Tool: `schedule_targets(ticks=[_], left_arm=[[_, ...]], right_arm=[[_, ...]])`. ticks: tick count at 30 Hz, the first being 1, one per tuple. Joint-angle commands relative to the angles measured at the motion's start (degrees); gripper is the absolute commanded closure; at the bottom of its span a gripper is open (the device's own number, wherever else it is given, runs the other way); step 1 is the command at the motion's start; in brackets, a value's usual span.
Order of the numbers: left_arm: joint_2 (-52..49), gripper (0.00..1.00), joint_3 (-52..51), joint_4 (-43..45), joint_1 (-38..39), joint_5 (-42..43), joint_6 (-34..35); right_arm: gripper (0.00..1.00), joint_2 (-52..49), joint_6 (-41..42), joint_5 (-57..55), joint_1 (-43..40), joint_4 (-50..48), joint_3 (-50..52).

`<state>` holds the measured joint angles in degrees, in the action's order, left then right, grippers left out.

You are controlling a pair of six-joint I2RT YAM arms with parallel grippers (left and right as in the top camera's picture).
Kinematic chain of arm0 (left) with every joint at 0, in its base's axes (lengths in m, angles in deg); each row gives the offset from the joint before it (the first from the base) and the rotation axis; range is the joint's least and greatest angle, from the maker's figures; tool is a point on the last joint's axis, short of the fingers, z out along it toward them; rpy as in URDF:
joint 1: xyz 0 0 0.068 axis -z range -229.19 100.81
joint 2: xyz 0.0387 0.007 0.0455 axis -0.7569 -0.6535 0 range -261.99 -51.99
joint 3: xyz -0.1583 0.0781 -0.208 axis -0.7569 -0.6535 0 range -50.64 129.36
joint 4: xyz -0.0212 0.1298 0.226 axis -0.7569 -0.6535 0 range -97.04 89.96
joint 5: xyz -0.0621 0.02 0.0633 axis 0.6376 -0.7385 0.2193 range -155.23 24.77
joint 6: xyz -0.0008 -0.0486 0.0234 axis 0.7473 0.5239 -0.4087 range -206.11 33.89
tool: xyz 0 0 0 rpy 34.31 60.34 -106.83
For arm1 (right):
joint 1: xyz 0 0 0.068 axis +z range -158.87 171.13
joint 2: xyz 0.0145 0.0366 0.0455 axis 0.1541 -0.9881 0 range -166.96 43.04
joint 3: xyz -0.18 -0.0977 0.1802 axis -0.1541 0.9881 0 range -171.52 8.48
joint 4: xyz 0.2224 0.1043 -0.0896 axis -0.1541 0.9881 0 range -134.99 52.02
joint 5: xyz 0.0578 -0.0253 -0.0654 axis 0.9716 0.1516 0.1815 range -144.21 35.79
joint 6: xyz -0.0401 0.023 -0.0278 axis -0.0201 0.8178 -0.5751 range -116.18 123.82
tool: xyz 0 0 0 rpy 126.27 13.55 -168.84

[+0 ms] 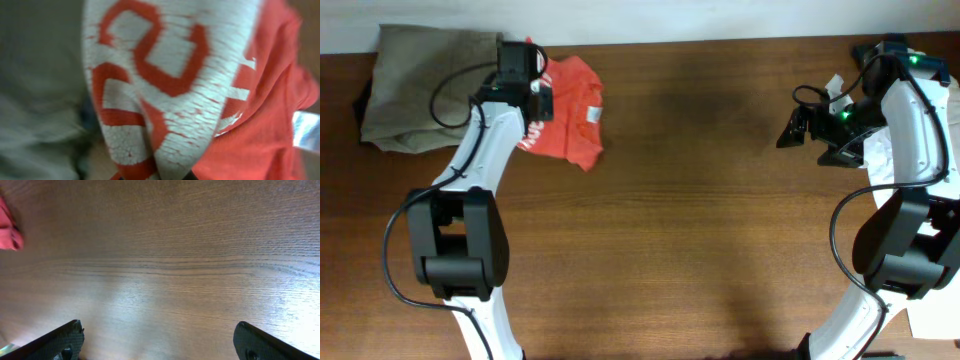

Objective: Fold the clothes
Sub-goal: 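Grasp the folded orange shirt with the left gripper and carry it onto the khaki pile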

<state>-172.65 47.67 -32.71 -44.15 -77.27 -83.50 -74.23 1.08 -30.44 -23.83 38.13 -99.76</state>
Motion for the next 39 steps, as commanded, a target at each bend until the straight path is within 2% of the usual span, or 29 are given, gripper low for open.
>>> schedule_targets(ticks=[1, 3, 9, 16, 22, 23, 25, 27, 28, 30, 31, 34, 35, 36, 37, 39], left_arm=[[-0.39, 0.99, 8.76, 2.16, -4.9, -4.28, -0.92], [-0.39, 0.99, 12.98, 3.45, -7.93, -4.28, -0.9], [-0.39, 0.99, 14.56, 10.86, -10.73, -4.28, -0.9], [-0.76, 0.99, 20.46, 7.52, -11.02, -3.23, -0.92], [-8.17, 0.98, 20.46, 9.7, -16.48, -3.41, -0.92], [-9.29, 0.94, 20.46, 9.92, -17.62, -3.21, -0.9], [-13.44, 0.67, 20.46, 10.88, -21.27, -3.26, -0.92], [-14.69, 0.58, 20.46, 10.67, -24.26, -3.41, -0.9], [-14.64, 0.36, 20.48, 10.99, -25.11, -3.41, -0.92], [-13.84, 0.03, 20.55, 9.4, -25.79, -3.41, -0.92], [-12.15, 0.01, 20.61, 7.93, -25.62, -3.39, -0.9], [-6.01, 0.02, 20.65, 7.93, -24.37, -3.17, -0.9], [-5.14, 0.16, 20.65, 7.1, -23.89, -2.62, -0.9], [-4.98, 0.39, 20.63, 4.66, -23.43, 0.87, -0.9], [-5.79, 0.71, 20.22, 1.22, -23.04, 5.31, -0.9], [-8.68, 0.98, 19.39, 0.76, -23.04, 7.13, -0.9]], right_arm=[[0.01, 0.81, 0.26, -0.5, -0.07, 0.02, -0.94], [0.01, 0.81, 0.26, -0.5, -0.07, 0.02, -0.94], [0.01, 0.81, 0.26, -0.48, -0.07, 0.02, -0.94], [0.01, 0.81, 0.26, -0.5, -0.07, 0.02, -0.94], [0.01, 0.81, 0.26, -0.5, -0.07, 0.02, -0.94], [0.01, 0.81, 0.26, -0.5, -0.07, 0.02, -0.94], [0.01, 0.81, 0.26, -0.5, -0.07, 0.02, -0.94], [0.01, 0.81, 0.26, -0.5, -0.07, 0.02, -0.94], [0.01, 0.81, 0.26, -0.5, -0.07, 0.02, -0.94], [0.01, 0.81, 0.26, -0.5, -0.07, 0.02, -0.94], [0.01, 0.81, 0.26, -0.5, -0.07, 0.02, -0.94], [0.01, 0.81, 0.26, -0.5, -0.07, 0.02, -0.94], [0.01, 0.81, 0.26, -0.48, -0.07, 0.02, -0.94], [0.01, 0.81, 0.26, -0.5, -0.07, 0.02, -0.94], [0.01, 0.81, 0.26, -0.5, -0.07, 0.02, -0.94], [0.02, 0.81, 0.26, -0.48, -0.07, 0.02, -0.94]])
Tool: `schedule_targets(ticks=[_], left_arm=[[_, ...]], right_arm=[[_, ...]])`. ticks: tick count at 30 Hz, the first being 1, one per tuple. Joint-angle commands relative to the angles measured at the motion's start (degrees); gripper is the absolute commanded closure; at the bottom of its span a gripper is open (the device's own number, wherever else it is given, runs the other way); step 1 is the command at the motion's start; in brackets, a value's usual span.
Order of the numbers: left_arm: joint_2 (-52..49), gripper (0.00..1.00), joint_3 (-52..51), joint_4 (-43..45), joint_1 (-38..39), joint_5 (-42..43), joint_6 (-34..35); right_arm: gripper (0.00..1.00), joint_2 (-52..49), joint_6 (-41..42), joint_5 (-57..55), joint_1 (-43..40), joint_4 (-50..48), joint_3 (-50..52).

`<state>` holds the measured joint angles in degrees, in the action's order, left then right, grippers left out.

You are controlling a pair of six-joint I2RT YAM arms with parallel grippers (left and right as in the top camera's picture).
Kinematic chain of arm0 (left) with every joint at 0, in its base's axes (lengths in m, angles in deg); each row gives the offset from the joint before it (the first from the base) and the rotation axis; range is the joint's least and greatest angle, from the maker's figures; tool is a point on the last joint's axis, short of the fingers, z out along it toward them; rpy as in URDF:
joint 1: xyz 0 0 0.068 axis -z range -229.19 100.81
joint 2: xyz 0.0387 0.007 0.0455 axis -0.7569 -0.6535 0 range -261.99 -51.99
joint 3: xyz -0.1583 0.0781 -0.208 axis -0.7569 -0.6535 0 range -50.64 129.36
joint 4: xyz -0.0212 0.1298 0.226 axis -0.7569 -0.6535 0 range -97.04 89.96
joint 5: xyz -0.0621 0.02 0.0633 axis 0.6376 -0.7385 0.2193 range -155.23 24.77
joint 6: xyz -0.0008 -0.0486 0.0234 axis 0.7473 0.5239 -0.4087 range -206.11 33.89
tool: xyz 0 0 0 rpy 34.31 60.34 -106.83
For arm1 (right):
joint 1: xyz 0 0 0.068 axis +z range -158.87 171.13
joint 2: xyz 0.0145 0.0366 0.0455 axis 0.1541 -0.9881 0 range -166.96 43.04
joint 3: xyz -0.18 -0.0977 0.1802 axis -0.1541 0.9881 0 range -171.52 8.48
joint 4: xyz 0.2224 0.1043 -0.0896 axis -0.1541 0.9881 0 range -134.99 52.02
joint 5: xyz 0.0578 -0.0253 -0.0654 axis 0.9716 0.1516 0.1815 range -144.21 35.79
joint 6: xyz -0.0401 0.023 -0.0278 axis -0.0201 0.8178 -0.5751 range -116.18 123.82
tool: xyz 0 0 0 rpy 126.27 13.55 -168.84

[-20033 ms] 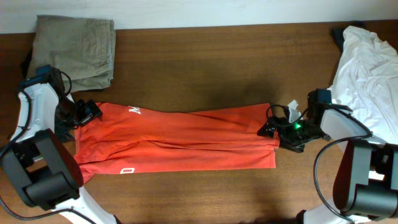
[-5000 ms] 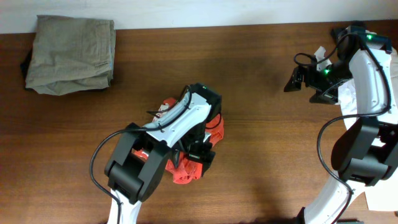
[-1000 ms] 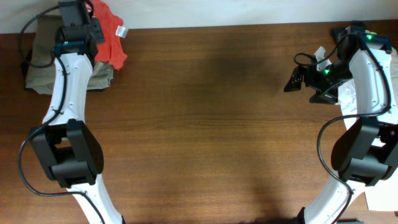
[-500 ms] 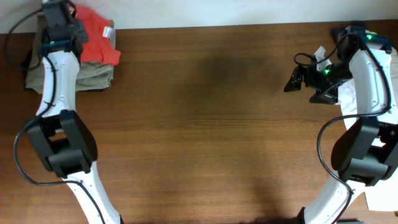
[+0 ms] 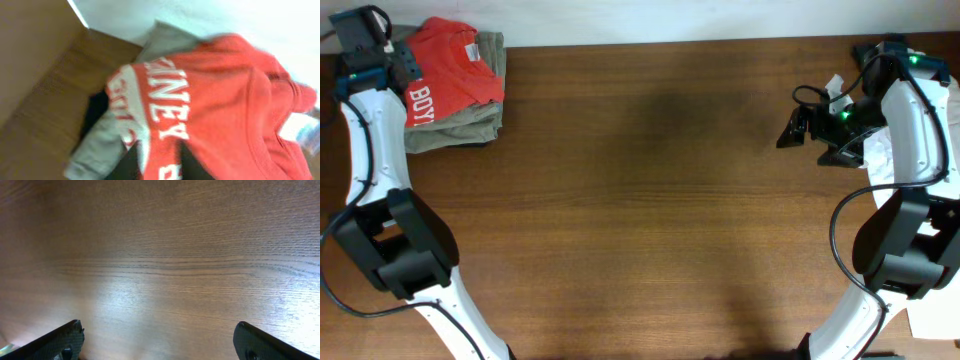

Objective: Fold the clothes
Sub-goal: 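Grasp the folded orange shirt with the left gripper and carry it onto the khaki pile, then release the shirt on the khaki pile and open the left gripper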

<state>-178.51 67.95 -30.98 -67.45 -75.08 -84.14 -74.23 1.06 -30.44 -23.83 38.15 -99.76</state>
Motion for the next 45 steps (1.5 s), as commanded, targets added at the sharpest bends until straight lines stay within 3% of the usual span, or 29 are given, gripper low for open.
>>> schedule_targets(ticks=[1, 5, 9, 11, 13, 15, 18, 22, 26, 30, 33, 34, 35, 38, 39, 42, 45], left_arm=[[-5.09, 0.99, -0.9, -0.92, 0.09, 4.92, -0.28], [-11.39, 0.99, -0.9, -7.93, -1.4, 4.9, -0.26], [-8.15, 0.99, -0.55, -17.14, -0.96, 5.16, 0.44], [-2.34, 0.99, -0.22, -13.64, 0.22, 5.14, 0.39], [4.52, 0.99, -0.22, -4.02, 1.25, 5.14, 0.39], [5.09, 1.0, -0.26, 4.68, 1.33, 5.14, 0.39], [0.39, 1.0, -0.26, 14.6, 1.33, 5.14, -0.28], [-11.52, 0.99, -0.26, 21.53, 1.33, 5.14, -0.26], [-17.55, 0.98, -0.26, 23.08, 1.33, 5.14, -0.26], [-13.35, 0.98, 3.06, 16.65, 1.11, 4.92, -0.28], [-2.23, 0.88, 5.7, 13.62, 1.36, 4.98, -0.28], [4.76, 0.75, 5.7, 10.78, 1.79, 5.18, -0.26], [9.38, 0.69, 5.7, 7.78, 2.27, 5.18, -0.26], [20.94, 0.07, 5.7, -4.9, 4.52, 10.08, -0.26], [25.09, 0.01, 5.7, -11.54, 5.79, 11.93, -0.26], [30.18, 0.01, 5.7, -23.8, 8.37, 14.08, -0.26], [30.49, 0.01, 5.44, -30.73, 10.03, 14.21, -0.26]], right_arm=[[0.01, 0.81, 0.28, -0.48, -0.07, 0.0, -0.94], [0.01, 0.81, 0.28, -0.5, -0.07, 0.0, -0.94], [0.01, 0.81, 0.28, -0.5, -0.07, 0.0, -0.94], [0.01, 0.81, 0.28, -0.5, -0.07, 0.0, -0.94], [0.01, 0.81, 0.28, -0.5, -0.07, 0.0, -0.94], [0.01, 0.81, 0.28, -0.5, -0.07, 0.0, -0.94], [0.01, 0.81, 0.28, -0.5, -0.07, 0.0, -0.94], [0.01, 0.81, 0.28, -0.5, -0.07, 0.0, -0.94], [0.01, 0.81, 0.28, -0.5, -0.07, 0.0, -0.94], [0.01, 0.81, 0.28, -0.5, -0.07, 0.0, -0.94], [0.01, 0.81, 0.28, -0.5, -0.07, 0.0, -0.94], [0.01, 0.81, 0.28, -0.48, -0.07, 0.0, -0.94], [0.01, 0.81, 0.28, -0.5, -0.07, 0.0, -0.94], [0.01, 0.81, 4.48, 0.15, -0.07, -4.7, -0.94], [0.01, 0.81, 4.76, 0.13, -0.07, -4.24, -0.94], [0.01, 1.31, 4.76, 7.78, -0.24, -0.61, -0.96], [0.01, 8.15, 3.65, 7.48, -0.22, 2.43, -0.96]])
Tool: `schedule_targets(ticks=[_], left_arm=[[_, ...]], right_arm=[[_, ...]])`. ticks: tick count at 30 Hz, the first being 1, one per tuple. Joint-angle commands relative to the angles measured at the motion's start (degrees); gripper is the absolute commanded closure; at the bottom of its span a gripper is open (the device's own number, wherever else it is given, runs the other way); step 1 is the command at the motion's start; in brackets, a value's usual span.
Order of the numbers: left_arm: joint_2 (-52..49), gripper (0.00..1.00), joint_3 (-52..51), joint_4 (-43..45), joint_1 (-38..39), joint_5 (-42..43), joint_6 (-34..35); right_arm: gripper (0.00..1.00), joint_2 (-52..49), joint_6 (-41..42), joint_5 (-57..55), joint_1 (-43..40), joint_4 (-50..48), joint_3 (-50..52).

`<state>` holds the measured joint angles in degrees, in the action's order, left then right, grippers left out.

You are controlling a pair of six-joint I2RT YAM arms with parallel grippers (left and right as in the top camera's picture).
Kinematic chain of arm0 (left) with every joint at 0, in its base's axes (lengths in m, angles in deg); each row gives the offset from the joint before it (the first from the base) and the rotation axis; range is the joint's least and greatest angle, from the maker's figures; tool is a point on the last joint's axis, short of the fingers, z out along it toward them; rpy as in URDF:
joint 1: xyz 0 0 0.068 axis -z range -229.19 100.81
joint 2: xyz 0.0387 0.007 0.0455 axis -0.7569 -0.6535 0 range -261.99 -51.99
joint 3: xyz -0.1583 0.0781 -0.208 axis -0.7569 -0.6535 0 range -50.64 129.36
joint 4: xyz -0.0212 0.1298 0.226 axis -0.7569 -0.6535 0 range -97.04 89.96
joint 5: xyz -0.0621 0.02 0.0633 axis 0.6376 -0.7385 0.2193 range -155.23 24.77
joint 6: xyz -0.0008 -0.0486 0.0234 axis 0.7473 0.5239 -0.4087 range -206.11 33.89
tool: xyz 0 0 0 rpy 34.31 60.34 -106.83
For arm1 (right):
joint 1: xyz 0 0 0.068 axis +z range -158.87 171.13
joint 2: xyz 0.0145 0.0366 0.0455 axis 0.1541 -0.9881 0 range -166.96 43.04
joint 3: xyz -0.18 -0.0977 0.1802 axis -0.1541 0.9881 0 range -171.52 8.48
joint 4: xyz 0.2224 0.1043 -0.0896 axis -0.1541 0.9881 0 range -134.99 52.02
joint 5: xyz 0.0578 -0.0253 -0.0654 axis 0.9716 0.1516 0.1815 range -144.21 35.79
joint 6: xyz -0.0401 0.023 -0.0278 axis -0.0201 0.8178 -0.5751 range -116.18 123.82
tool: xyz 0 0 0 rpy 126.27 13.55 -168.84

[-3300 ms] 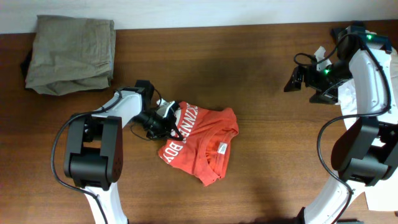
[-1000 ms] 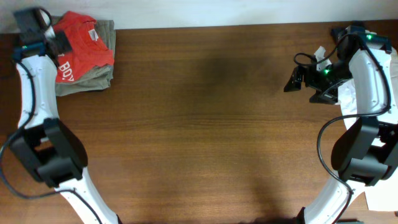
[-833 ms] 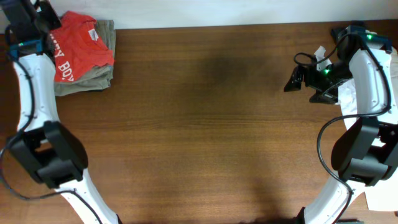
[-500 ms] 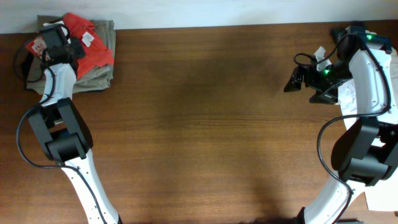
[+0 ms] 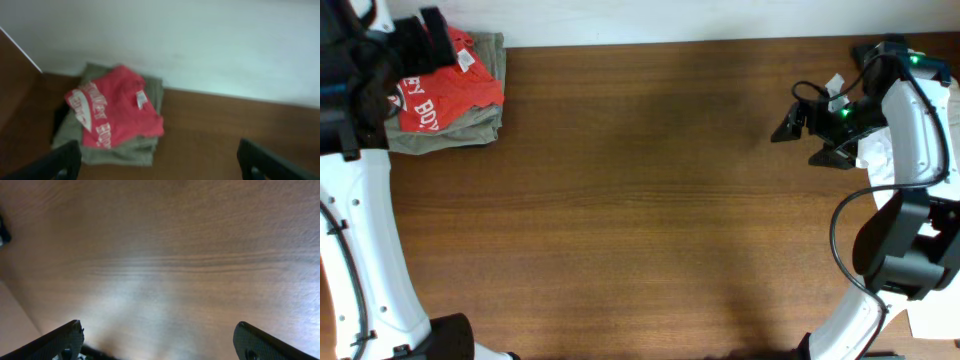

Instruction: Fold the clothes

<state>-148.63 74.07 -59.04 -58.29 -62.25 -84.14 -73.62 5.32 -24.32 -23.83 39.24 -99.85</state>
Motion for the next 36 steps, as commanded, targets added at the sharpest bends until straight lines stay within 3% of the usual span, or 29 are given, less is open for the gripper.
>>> schedule_targets(ticks=[1, 7, 11, 17, 22, 25, 26, 31, 36], left_arm=[[0.59, 0.01, -0.72, -4.04, 0.85, 1.36, -0.26], [0.61, 0.01, -0.74, -6.75, 0.85, 1.33, -0.26], [0.59, 0.01, -0.74, -6.78, 0.85, 1.33, -0.26], [0.59, 0.01, -0.76, -6.86, 0.85, 1.33, -0.26], [0.59, 0.01, -0.76, -6.86, 0.85, 1.33, -0.26], [0.61, 0.01, -0.76, -6.86, 0.85, 1.33, -0.26], [0.59, 0.01, -0.76, -6.86, 0.85, 1.33, -0.26], [0.61, 0.01, -0.76, -6.86, 0.85, 1.33, -0.26], [0.59, 0.01, -0.76, -6.86, 0.85, 1.33, -0.26]], right_arm=[[0.01, 11.08, -0.57, 0.0, -0.22, 1.81, -0.87], [0.01, 41.44, 4.83, -21.62, -0.22, 3.85, -0.85], [0.01, 54.84, 4.81, -21.57, -0.22, 5.62, -0.85], [0.01, 60.5, 4.81, -21.57, 0.52, 5.62, -0.85], [0.01, 62.69, 4.37, -25.68, 15.82, 3.98, 0.74], [0.01, 68.04, 4.39, -25.66, 16.17, -3.69, 12.46], [0.01, 73.5, 4.39, -25.66, 16.17, -11.3, 24.7], [0.01, 93.31, 5.05, -24.94, 16.17, -42.56, 65.68], [0.01, 106.36, 5.05, -21.55, 16.17, -62.95, 88.39]])
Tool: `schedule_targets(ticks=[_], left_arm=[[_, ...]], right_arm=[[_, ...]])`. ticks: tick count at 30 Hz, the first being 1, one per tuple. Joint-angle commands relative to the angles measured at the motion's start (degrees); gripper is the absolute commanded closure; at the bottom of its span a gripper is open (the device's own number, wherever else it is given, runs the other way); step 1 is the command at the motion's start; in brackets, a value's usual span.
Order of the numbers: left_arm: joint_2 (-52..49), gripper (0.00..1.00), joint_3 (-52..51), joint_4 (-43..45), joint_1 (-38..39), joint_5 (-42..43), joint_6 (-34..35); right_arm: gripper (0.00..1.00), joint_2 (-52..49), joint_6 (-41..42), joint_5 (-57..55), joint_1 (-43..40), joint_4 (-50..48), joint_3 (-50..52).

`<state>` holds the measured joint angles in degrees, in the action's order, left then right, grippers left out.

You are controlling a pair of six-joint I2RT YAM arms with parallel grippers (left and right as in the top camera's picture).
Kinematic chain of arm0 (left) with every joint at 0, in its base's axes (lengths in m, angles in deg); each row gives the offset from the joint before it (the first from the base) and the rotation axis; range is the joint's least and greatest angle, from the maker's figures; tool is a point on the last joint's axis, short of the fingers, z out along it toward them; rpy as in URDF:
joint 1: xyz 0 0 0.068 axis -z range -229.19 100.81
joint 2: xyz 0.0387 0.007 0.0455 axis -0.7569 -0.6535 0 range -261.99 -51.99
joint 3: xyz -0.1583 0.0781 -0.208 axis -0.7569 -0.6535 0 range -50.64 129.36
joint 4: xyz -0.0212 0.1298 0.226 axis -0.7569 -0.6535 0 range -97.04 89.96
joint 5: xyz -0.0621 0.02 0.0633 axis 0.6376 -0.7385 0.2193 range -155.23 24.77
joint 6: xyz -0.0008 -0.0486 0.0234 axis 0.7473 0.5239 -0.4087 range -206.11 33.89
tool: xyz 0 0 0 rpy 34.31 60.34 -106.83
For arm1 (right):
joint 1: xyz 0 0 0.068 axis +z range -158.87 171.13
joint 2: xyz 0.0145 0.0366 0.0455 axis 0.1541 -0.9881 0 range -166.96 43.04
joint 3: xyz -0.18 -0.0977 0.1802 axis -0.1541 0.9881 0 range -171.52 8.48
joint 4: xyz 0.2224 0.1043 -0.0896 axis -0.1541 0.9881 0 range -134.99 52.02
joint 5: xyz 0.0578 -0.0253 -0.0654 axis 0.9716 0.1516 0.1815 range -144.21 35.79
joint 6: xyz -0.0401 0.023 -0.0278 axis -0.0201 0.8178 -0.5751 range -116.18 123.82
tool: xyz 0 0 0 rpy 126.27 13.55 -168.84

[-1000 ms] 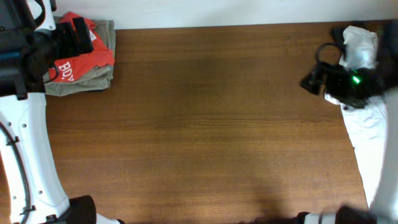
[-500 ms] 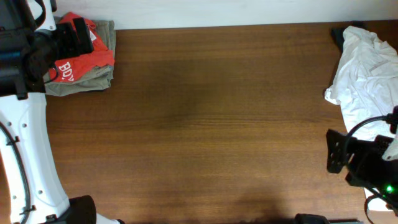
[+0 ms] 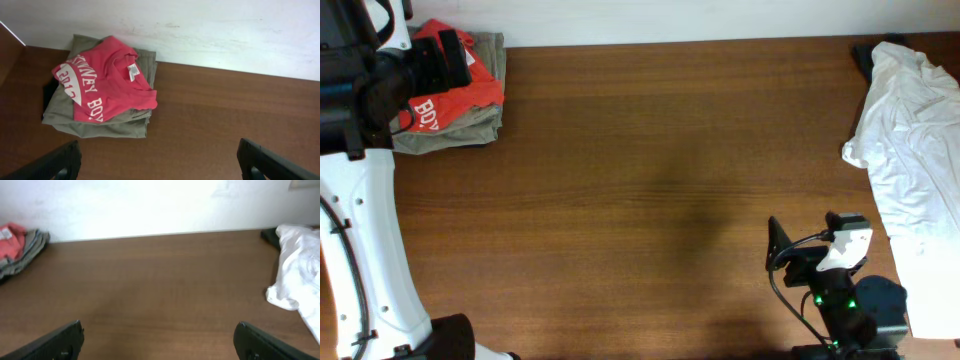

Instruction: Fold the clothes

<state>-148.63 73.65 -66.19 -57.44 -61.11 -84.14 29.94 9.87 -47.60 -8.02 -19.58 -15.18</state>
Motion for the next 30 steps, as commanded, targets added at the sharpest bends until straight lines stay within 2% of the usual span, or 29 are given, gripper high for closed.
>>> schedule_targets(ticks=[1, 6, 11, 13, 15, 30], left_arm=[[0.61, 0.01, -0.33, 0.28, 0.0, 0.2, -0.26], [0.61, 0.01, -0.35, 0.28, 0.0, 0.2, -0.26], [0.59, 0.01, -0.33, 0.28, 0.0, 0.2, -0.26], [0.61, 0.01, -0.35, 0.28, 0.0, 0.2, -0.26], [0.61, 0.01, -0.35, 0.28, 0.0, 0.2, -0.26], [0.59, 0.01, -0.35, 0.22, -0.04, 0.2, -0.26]], right_arm=[[0.02, 5.07, 0.52, 1.99, 0.37, -8.46, 7.74], [0.01, 11.08, 0.48, 1.77, 0.37, -20.55, 16.52], [0.01, 12.92, 0.46, 1.73, 0.15, -26.12, 22.51], [0.01, 12.92, 0.39, 1.46, 0.15, -26.25, 23.34], [0.01, 12.92, 0.28, 1.77, -1.62, -21.44, 23.34], [0.01, 12.9, 0.26, 1.75, -1.99, -21.73, 23.34]])
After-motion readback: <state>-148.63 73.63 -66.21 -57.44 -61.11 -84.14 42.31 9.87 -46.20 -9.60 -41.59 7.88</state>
